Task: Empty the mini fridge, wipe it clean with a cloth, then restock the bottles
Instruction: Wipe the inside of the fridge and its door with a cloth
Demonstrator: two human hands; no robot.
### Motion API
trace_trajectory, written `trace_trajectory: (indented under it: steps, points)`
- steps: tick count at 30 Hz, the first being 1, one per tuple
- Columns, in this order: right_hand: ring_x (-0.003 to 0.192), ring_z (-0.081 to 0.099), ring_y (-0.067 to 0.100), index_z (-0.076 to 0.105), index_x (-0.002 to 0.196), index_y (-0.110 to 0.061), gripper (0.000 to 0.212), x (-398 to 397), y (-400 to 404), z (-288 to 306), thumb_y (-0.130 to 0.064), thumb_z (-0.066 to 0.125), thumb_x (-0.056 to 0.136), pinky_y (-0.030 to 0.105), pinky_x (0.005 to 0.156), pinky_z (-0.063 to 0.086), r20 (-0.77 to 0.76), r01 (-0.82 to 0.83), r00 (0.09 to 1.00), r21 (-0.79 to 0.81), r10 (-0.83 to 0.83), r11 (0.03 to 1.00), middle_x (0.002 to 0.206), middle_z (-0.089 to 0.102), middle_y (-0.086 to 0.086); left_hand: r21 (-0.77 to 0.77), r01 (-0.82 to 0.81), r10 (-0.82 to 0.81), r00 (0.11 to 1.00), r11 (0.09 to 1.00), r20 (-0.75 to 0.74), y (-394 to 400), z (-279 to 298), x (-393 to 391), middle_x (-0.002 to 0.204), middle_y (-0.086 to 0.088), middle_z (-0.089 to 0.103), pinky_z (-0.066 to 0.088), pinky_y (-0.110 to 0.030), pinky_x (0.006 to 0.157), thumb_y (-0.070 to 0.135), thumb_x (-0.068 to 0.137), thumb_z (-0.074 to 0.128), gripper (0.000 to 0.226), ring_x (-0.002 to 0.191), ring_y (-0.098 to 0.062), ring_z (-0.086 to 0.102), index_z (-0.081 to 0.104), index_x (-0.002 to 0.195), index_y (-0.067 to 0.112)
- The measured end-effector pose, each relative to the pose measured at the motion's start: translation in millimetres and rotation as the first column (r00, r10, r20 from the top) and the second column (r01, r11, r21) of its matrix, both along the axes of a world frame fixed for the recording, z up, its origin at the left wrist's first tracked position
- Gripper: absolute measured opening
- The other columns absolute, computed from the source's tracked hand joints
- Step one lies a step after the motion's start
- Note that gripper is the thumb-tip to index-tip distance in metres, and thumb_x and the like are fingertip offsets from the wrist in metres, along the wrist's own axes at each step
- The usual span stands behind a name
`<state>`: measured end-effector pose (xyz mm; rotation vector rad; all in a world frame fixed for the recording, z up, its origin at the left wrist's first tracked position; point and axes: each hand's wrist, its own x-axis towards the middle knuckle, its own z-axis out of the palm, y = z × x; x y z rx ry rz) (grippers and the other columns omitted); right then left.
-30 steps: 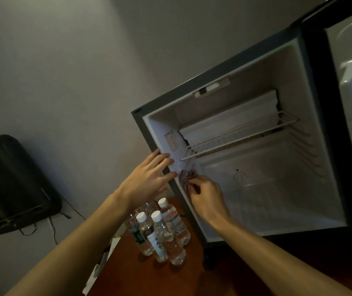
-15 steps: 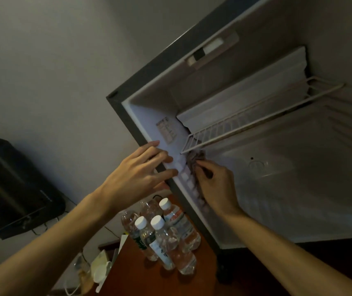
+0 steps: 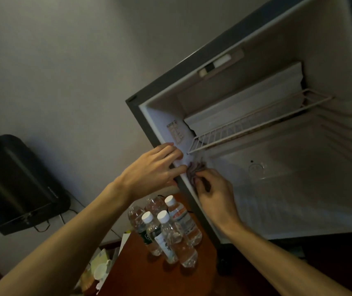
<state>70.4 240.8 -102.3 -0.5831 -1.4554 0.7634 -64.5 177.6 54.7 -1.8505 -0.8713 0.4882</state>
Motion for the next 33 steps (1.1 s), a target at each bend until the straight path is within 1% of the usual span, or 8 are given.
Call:
trace_trajectory:
  steps: [2, 5, 10, 15, 17, 25, 30, 33]
  points:
    - [0.086, 0.058, 0.002, 0.068, 0.095, -0.018, 0.012, 3, 0, -1, -0.011, 0.058, 0.095, 0.018, 0.072, 0.048, 0.011, -0.005, 1.0, 0.016, 0.005, 1.0, 0.094, 0.061, -0.007, -0.01, 0.011, -0.012, 1.0, 1.0, -0.016, 1, 0, 2, 0.132, -0.017, 0.057, 0.032, -0.043, 0.117, 0.038, 0.086, 0.077, 0.049, 0.128, -0.033, 0.051, 0.061, 0.127, 0.017]
    - [0.086, 0.06, 0.003, 0.069, 0.099, -0.02, 0.013, 1, 10, 5, -0.016, 0.056, 0.098, 0.019, 0.074, 0.051, 0.035, -0.035, 0.999, -0.041, 0.037, 0.999, 0.096, 0.064, -0.007, -0.015, 0.007, -0.007, 1.0, 1.0, -0.002, 2, 1, 3, 0.127, -0.016, 0.059, 0.045, -0.042, 0.108, 0.038, 0.083, 0.079, 0.048, 0.123, -0.032, 0.055, 0.063, 0.123, 0.017]
    - [0.084, 0.063, 0.012, 0.073, 0.103, -0.014, 0.018, -8, 45, 12, -0.013, 0.056, 0.097, 0.004, 0.066, 0.038, 0.044, 0.011, 0.999, -0.063, -0.008, 0.998, 0.095, 0.07, 0.0, -0.043, 0.035, -0.032, 0.998, 0.998, 0.062, 8, 4, -4, 0.124, -0.011, 0.059, 0.047, -0.038, 0.1, 0.047, 0.086, 0.074, 0.042, 0.119, -0.029, 0.054, 0.065, 0.117, 0.02]
    - [0.094, 0.065, 0.019, 0.072, 0.109, -0.015, 0.021, -17, 80, 16, -0.014, 0.056, 0.097, 0.02, 0.076, 0.042, 0.073, 0.065, 0.995, -0.04, -0.062, 0.997, 0.105, 0.073, 0.004, -0.051, 0.061, -0.051, 0.982, 0.997, 0.181, 16, -4, -10, 0.122, -0.008, 0.06, 0.045, -0.039, 0.099, 0.055, 0.087, 0.071, 0.046, 0.116, -0.027, 0.054, 0.065, 0.116, 0.019]
    - [0.097, 0.065, 0.022, 0.072, 0.111, -0.015, 0.021, -18, 85, 18, -0.012, 0.056, 0.096, 0.021, 0.078, 0.041, 0.088, 0.078, 0.993, -0.027, -0.076, 0.997, 0.108, 0.072, 0.006, -0.068, 0.066, -0.052, 0.978, 0.995, 0.2, 17, -4, -9, 0.121, -0.008, 0.06, 0.044, -0.038, 0.099, 0.055, 0.087, 0.071, 0.046, 0.115, -0.026, 0.054, 0.066, 0.115, 0.019]
    - [0.084, 0.056, 0.001, 0.065, 0.1, -0.02, 0.014, -3, 32, 12, -0.012, 0.053, 0.099, 0.004, 0.068, 0.038, 0.119, 0.014, 0.993, 0.051, -0.02, 0.999, 0.096, 0.059, -0.01, -0.06, 0.045, -0.028, 0.963, 0.997, 0.267, 8, -3, 5, 0.116, -0.007, 0.061, 0.05, -0.039, 0.095, 0.049, 0.087, 0.073, 0.038, 0.11, -0.026, 0.056, 0.069, 0.109, 0.018]
    - [0.086, 0.053, -0.005, 0.065, 0.105, -0.021, 0.015, 8, 9, 8, -0.014, 0.052, 0.1, 0.004, 0.071, 0.038, 0.161, -0.021, 0.987, 0.14, -0.002, 0.99, 0.1, 0.056, -0.009, -0.015, 0.012, -0.008, 0.966, 1.0, 0.258, -5, 5, 2, 0.124, -0.009, 0.058, 0.048, -0.041, 0.105, 0.044, 0.091, 0.064, 0.037, 0.123, -0.029, 0.051, 0.069, 0.117, 0.019]
    - [0.087, 0.053, -0.004, 0.064, 0.108, -0.023, 0.017, 11, 8, 9, -0.016, 0.051, 0.1, 0.003, 0.072, 0.038, 0.194, -0.051, 0.981, 0.137, 0.024, 0.989, 0.103, 0.056, -0.01, 0.008, 0.005, -0.006, 0.982, 1.0, 0.19, -11, 7, -2, 0.13, -0.011, 0.059, 0.028, -0.041, 0.118, 0.04, 0.088, 0.062, 0.042, 0.129, -0.029, 0.05, 0.068, 0.124, 0.019]
